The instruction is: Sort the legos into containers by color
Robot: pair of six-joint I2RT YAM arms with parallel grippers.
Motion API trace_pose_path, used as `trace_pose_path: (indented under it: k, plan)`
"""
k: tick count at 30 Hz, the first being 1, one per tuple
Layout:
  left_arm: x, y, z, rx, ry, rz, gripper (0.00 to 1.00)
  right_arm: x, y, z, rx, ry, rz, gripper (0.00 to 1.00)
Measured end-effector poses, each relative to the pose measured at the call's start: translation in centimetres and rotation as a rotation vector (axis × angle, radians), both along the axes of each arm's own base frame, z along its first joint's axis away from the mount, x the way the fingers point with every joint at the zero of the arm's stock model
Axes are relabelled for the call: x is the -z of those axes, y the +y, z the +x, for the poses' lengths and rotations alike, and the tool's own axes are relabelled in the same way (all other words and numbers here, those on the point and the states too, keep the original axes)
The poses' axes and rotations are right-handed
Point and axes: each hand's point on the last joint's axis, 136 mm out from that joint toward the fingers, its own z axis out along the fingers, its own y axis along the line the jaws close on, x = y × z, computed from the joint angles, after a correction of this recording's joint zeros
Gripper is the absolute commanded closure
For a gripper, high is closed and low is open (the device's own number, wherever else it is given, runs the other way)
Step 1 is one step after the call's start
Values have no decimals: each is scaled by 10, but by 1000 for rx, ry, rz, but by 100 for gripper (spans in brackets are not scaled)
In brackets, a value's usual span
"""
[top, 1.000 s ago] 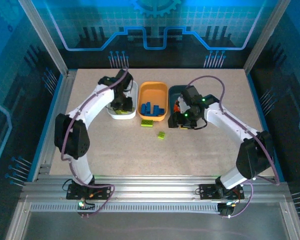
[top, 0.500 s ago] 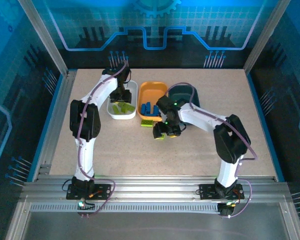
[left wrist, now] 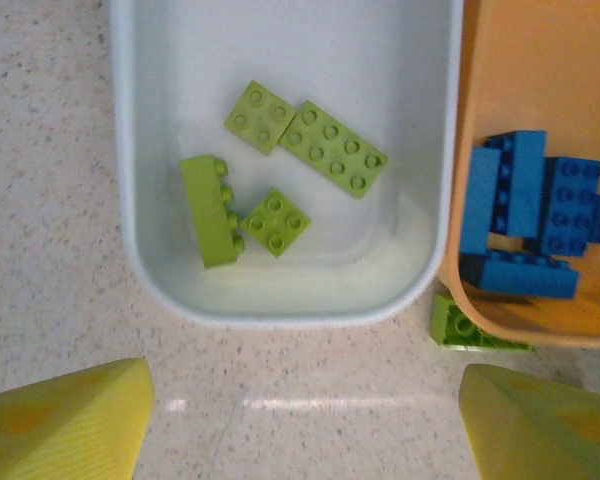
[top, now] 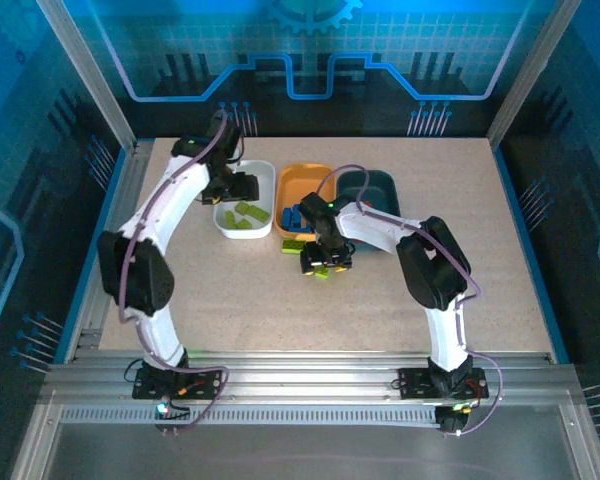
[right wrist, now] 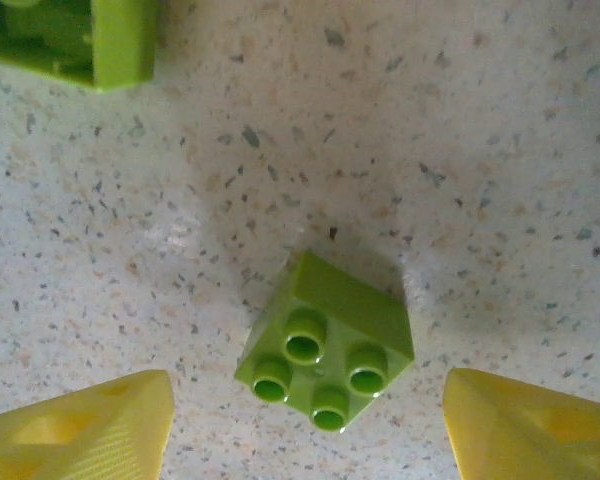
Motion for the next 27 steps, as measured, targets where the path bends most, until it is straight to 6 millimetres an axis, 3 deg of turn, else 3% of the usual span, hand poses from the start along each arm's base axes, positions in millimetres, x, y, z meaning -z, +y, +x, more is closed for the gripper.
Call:
trace_pose_path:
  k: [3,6,14,22,27]
  plan:
    - [-4,1,-19,-15,-8,-25,16,2,1,5,8,-10,-13,36]
    - [5,1,-35,-24,23,-38,15,5,0,9,13,-12,-32,41]
    - [17,-1,-46,-26,55,-57,13,7,-2,9,8,-17,-58,60]
    - [7,-3,-48,-40,18,-89,11,3,-6,4,5,-18,-59,63]
    - [8,-4,-48,-46,16,-100,8,-20,-4,5,-2,-62,-18,63]
